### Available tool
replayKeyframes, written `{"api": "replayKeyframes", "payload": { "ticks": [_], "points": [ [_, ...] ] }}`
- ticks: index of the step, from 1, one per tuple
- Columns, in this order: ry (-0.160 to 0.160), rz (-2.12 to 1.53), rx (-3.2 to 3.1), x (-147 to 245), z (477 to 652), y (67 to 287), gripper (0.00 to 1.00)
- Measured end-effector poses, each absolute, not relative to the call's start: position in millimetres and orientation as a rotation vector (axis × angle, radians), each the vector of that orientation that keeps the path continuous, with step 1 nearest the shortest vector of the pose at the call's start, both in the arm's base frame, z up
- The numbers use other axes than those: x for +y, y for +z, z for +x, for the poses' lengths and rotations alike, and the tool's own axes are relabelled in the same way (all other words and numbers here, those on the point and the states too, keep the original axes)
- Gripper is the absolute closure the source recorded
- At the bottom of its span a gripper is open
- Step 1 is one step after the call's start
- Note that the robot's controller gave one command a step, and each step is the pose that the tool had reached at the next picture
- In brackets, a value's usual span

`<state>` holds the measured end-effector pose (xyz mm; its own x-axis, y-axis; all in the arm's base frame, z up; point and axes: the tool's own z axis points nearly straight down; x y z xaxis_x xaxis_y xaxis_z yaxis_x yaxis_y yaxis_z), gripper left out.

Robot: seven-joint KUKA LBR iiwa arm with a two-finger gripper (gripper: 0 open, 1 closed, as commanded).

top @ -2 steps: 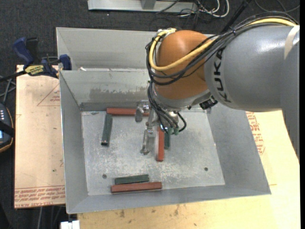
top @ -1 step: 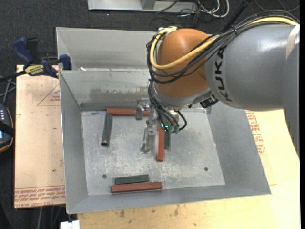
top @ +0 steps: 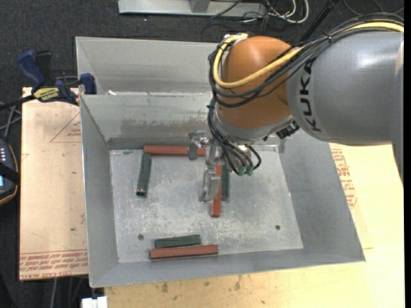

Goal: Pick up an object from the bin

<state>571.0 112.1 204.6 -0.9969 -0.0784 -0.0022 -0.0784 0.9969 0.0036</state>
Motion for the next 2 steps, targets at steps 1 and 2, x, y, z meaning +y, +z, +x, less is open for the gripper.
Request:
{"api": "replayKeyframes", "payload": {
  "ticks": [1,2],
  "points": [
    [-0.001,-0.281,3.120,83.7,580.9,152.8,0.00],
    [0.002,-0.428,3.109,68.4,543.2,83.7,0.00]
  ]
}}
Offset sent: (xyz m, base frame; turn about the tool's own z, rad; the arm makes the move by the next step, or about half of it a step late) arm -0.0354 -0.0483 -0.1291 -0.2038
